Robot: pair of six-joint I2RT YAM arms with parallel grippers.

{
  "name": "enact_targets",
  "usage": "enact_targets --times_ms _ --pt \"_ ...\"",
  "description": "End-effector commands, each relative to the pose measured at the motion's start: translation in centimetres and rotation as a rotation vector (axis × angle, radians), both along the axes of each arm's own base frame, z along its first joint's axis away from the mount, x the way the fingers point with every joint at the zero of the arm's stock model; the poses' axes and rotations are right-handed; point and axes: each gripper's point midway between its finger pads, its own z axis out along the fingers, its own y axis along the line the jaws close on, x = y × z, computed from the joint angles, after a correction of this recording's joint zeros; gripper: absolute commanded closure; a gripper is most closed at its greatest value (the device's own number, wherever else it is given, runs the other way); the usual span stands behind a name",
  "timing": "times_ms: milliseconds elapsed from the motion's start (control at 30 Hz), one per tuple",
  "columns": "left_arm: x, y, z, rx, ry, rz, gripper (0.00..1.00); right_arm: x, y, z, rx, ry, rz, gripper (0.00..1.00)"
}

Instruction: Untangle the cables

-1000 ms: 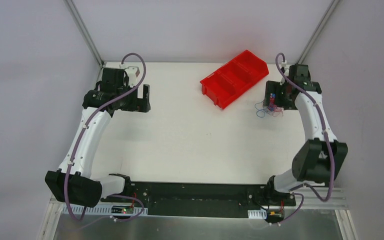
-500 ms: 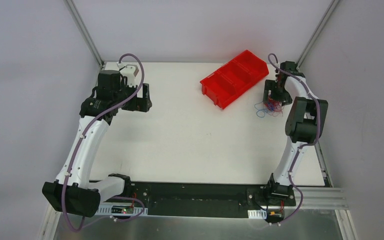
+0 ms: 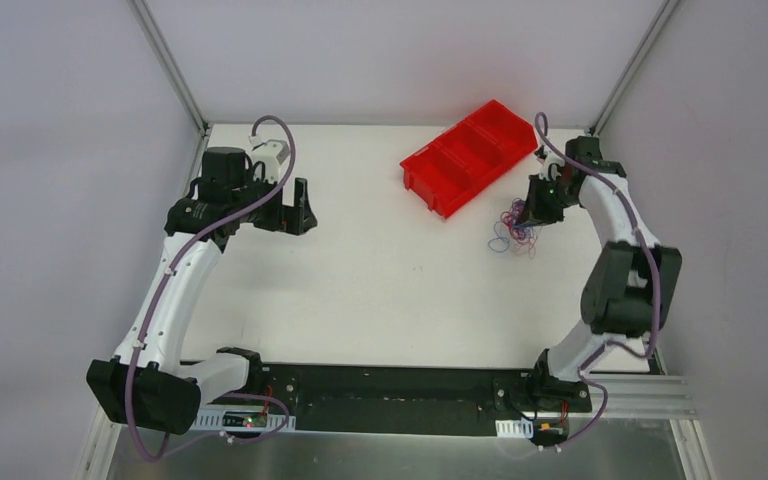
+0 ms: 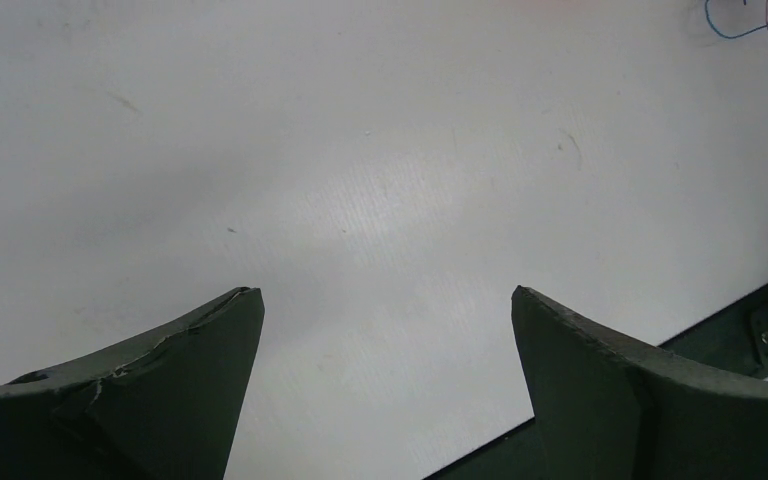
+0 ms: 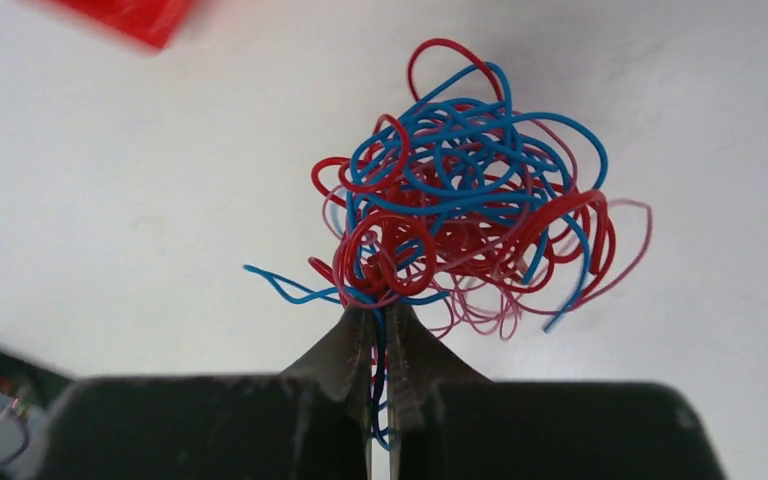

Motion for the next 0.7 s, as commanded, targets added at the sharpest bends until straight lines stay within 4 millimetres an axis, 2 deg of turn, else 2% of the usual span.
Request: enact_targets --times_ms 0,133,167,233,300,333,367,433,500,667 --pt "-1.7 -3.6 0.5 -0.151 0.024 -0.184 0.00 -7.3 9.7 9.0 0.272 -0.145 0.271 1.00" --pt "-3.7 -6.7 -0.2 -0.338 0.163 -0.305 0.01 -12.4 16.2 11.4 0.406 -0.144 0.482 1.00" --pt "-4.0 -7.2 -0.7 -0.376 0.206 -0.312 0.04 -13.3 17.4 11.8 0.448 -0.127 0.521 1.00" --pt "-4.4 -7.8 -1.8 -0.436 0.286 -0.314 0.07 -13.8 18.6 11.4 0.491 -0.081 0.562 1.00" --pt "-4.7 -8.3 -3.1 -0.481 0.340 -0.293 0.08 -13.1 18.7 9.3 0.449 -0.049 0.571 0.73" --pt "-4.7 -8.4 -3.7 -0.504 0.358 -0.280 0.08 -12.5 18.4 7.8 0.413 -0.026 0.561 0.50" --pt "-4.8 -8.6 -4.3 -0.523 0.371 -0.266 0.08 -12.0 18.1 6.4 0.378 0.003 0.546 0.41" --pt "-4.9 -8.9 -5.7 -0.560 0.405 -0.236 0.09 -11.6 17.4 4.0 0.322 0.066 0.513 0.38" --pt "-4.8 -9.4 -6.5 -0.580 0.418 -0.225 0.11 -11.5 17.0 2.5 0.291 0.081 0.484 0.38" --pt "-4.7 -11.6 -8.2 -0.582 0.458 -0.274 0.20 -11.1 16.3 1.0 0.251 0.010 0.420 0.38"
